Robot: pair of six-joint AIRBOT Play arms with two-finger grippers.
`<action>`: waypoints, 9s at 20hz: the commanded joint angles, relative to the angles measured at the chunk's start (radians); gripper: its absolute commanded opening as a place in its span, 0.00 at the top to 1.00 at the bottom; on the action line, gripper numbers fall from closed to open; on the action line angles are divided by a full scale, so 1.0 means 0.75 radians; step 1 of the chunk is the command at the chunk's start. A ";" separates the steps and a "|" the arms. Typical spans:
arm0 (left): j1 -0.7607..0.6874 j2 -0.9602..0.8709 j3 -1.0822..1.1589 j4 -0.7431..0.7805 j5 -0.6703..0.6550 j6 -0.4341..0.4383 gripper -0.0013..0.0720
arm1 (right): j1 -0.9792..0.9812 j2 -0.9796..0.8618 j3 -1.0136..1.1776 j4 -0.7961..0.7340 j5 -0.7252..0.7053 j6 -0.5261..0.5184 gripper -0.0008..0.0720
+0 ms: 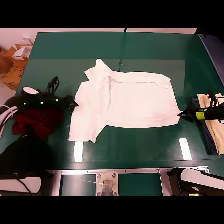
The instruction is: Fold the shirts.
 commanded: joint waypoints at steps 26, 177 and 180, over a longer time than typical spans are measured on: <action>0.001 0.731 0.985 0.462 -0.173 -0.416 0.94 | 0.089 0.634 0.660 0.369 -0.278 -0.012 0.97; -0.720 -0.657 1.211 0.275 0.321 -0.593 0.94 | 0.290 -0.624 1.359 0.202 0.540 0.036 0.97; -0.865 -0.742 1.212 0.245 0.461 -0.635 0.94 | 0.327 -0.460 1.360 0.320 0.554 0.045 0.97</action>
